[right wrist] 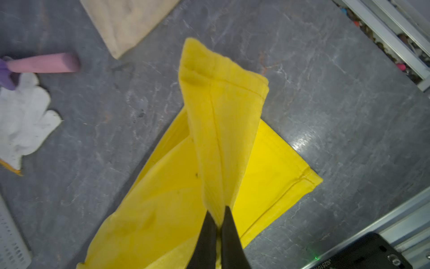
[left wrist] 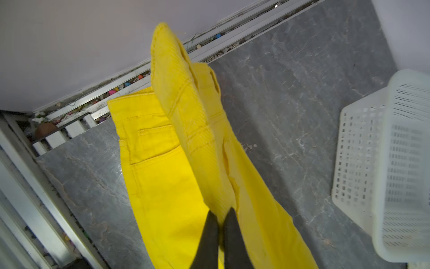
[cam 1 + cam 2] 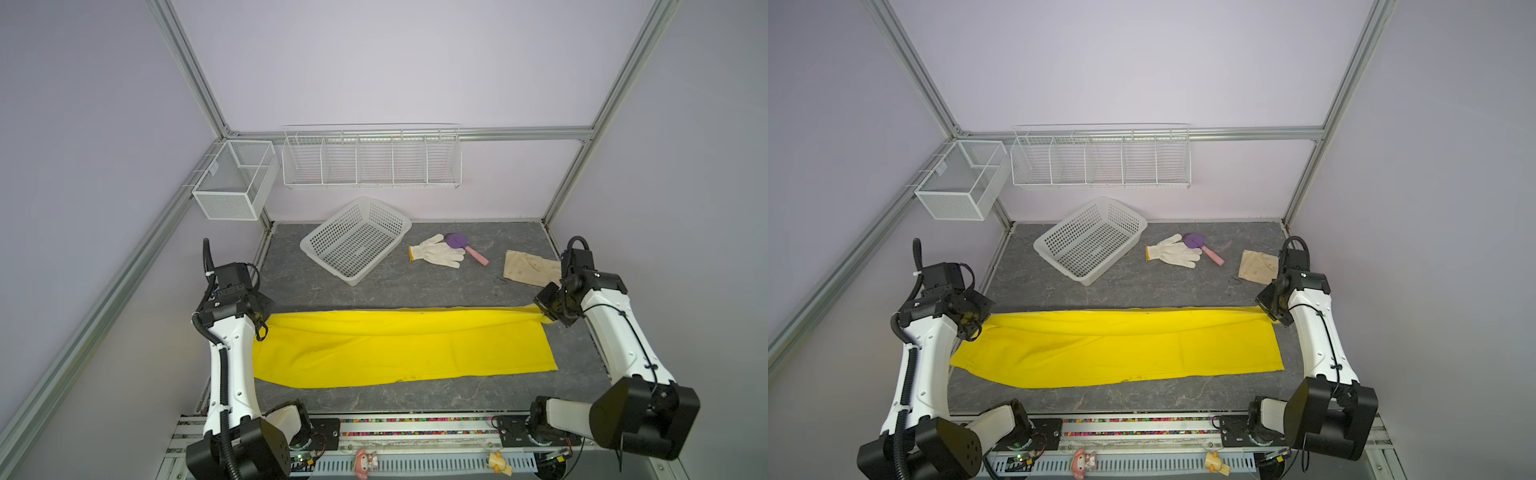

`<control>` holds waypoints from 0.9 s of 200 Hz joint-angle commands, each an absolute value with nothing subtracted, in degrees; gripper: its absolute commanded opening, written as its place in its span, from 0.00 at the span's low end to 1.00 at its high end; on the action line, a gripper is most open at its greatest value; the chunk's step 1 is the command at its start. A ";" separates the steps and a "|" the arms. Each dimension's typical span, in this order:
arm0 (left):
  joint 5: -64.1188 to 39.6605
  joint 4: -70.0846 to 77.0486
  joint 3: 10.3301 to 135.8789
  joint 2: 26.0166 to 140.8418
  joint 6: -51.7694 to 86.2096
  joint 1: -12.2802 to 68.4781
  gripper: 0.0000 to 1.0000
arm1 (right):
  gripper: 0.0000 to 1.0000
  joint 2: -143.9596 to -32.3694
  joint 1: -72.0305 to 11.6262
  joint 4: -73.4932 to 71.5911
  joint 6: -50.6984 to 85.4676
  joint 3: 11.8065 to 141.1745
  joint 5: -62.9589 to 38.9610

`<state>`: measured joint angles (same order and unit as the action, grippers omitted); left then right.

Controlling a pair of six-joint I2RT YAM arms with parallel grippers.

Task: Fold and stack the trousers
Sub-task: Fold the trousers at the center of the table.

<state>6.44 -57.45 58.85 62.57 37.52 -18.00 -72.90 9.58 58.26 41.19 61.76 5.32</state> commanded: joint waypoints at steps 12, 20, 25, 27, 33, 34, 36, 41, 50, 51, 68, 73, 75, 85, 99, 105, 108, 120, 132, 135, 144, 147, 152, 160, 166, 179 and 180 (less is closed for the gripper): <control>15.74 -58.78 51.70 58.27 41.79 -18.51 0.00 | 0.06 -71.35 10.59 55.73 44.12 53.96 9.28; 16.37 -58.77 49.73 57.64 42.55 -18.49 0.00 | 0.06 -71.57 10.57 55.30 43.90 52.31 9.70; 16.57 -58.56 48.49 57.57 43.00 -18.50 0.00 | 0.06 -71.82 10.60 55.28 43.80 51.25 9.88; 16.49 -58.41 47.89 57.57 43.23 -18.47 0.00 | 0.06 -71.88 10.56 55.28 43.73 50.87 10.01; 16.15 -57.83 46.22 57.50 43.73 -18.53 0.00 | 0.06 -72.14 10.55 53.81 43.76 49.03 10.39; 16.07 -57.70 45.96 57.44 43.79 -18.49 0.00 | 0.06 -72.19 10.55 53.54 43.72 48.64 10.43; 15.97 -57.34 45.42 57.47 43.91 -18.47 0.00 | 0.06 -72.23 10.55 53.22 43.76 48.09 10.47; 15.76 -56.71 44.07 57.48 44.36 -18.47 0.00 | 0.06 -72.33 10.59 52.69 43.81 46.83 10.28; 15.43 -55.55 41.93 57.48 45.03 -18.48 0.00 | 0.06 -72.28 10.55 51.85 44.08 44.87 9.64; 15.41 -55.42 41.75 57.48 45.15 -18.47 0.00 | 0.06 -72.27 10.55 51.77 44.14 44.71 9.57; 14.90 -54.11 39.10 57.82 46.54 -18.51 0.00 | 0.06 -72.69 10.55 50.64 44.05 42.63 9.22; 15.00 -53.82 38.52 57.89 47.02 -18.50 0.00 | 0.06 -73.05 10.54 50.63 43.87 42.39 9.29; 15.09 -53.75 38.33 57.91 47.20 -18.47 0.00 | 0.06 -73.22 10.61 50.63 43.75 42.30 9.44; 15.25 -53.42 37.65 58.19 48.19 -18.51 0.00 | 0.06 -73.80 10.57 50.69 43.18 42.02 10.15; 15.39 -52.76 37.35 58.59 49.13 -18.52 0.00 | 0.06 -74.45 10.55 50.33 42.98 41.84 10.35; 15.33 -52.29 37.35 58.94 49.27 -18.52 0.00 | 0.06 -74.67 10.47 50.08 42.96 41.88 10.15; 15.30 -52.17 37.42 59.01 49.26 -18.46 0.00 | 0.06 -74.77 10.47 50.02 42.98 41.93 10.02; 15.56 -52.97 37.98 59.71 50.27 -18.47 0.00 | 0.06 -74.99 10.46 50.32 42.89 42.31 10.07; 17.39 -55.62 39.06 60.30 51.77 -18.46 0.00 | 0.06 -74.62 10.47 51.73 42.61 43.03 10.73; 18.04 -56.24 39.25 60.32 51.99 -18.46 0.00 | 0.06 -74.32 10.58 52.13 42.66 43.25 10.99; 19.46 -57.48 39.78 59.80 52.24 -18.58 0.00 | 0.06 -72.98 10.55 52.59 42.33 43.96 10.81; 19.79 -57.62 39.85 59.44 52.16 -18.67 0.00 | 0.06 -72.46 10.55 52.69 42.28 44.28 10.74; 20.08 -57.70 40.03 58.96 52.12 -18.82 0.00 | 0.06 -71.68 10.59 53.17 42.23 44.89 10.89; 20.67 -57.78 40.29 57.99 52.08 -19.16 0.00 | 0.06 -71.18 10.50 54.21 42.06 46.03 11.15; 20.74 -57.60 40.34 57.47 52.01 -19.40 0.00 | 0.06 -71.19 10.55 54.47 41.94 46.80 11.31; 20.14 -57.23 40.43 57.53 51.93 -19.77 0.00 | 0.06 -70.80 10.48 57.09 42.15 47.48 11.44; 20.13 -57.22 40.43 57.59 51.94 -19.78 0.00 | 0.06 -70.73 10.47 57.20 42.21 47.47 11.43</control>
